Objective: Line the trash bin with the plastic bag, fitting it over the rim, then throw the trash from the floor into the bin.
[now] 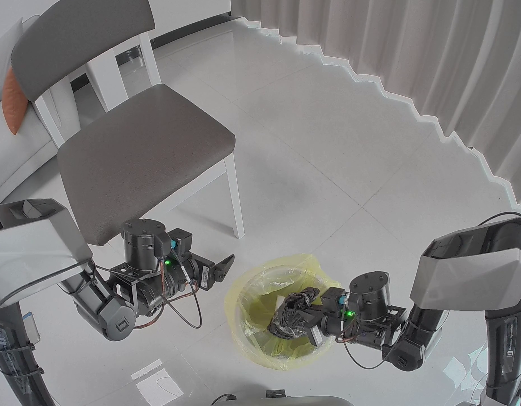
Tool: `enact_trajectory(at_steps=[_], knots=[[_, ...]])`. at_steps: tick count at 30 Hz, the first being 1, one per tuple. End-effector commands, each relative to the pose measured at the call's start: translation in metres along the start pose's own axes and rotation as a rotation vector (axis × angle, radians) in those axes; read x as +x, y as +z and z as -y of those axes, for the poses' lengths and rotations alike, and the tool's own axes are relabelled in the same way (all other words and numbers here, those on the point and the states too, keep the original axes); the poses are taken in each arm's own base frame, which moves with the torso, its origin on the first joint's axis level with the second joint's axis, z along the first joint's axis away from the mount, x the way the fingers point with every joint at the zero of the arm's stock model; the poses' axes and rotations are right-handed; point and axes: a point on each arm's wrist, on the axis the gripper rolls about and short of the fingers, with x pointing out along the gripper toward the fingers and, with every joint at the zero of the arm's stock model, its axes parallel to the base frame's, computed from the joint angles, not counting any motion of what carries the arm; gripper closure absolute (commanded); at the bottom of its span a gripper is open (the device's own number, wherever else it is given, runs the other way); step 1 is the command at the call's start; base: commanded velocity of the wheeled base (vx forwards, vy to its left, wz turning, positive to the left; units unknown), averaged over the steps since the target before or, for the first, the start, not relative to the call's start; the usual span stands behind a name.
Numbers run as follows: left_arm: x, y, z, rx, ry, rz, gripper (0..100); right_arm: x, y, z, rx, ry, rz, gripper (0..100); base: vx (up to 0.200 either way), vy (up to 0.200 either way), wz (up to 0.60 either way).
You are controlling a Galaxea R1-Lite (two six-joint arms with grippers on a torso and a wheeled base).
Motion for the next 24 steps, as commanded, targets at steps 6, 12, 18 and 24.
enact_trajectory(at_steps=[6, 12, 18, 24], knots=[[0.003, -0.005, -0.002, -0.008, 0.002, -0.004, 0, 0.034, 0.015, 0.012, 0.009, 0.015, -0.009, 100, 0.0, 0.0, 0.0], [0.009, -0.01, -0.003, -0.01, -0.003, 0.003, 0, 0.039, 0.005, 0.019, -0.015, 0.01, -0.051, 100, 0.0, 0.0, 0.0], [0.015, -0.019, -0.002, -0.012, -0.022, -0.003, 0, 0.049, -0.005, 0.025, -0.005, 0.028, -0.102, 100, 0.0, 0.0, 0.0], [0.015, -0.016, -0.003, -0.015, -0.018, 0.019, 0, 0.057, -0.002, 0.024, -0.003, 0.035, -0.135, 100, 0.0, 0.0, 0.0]])
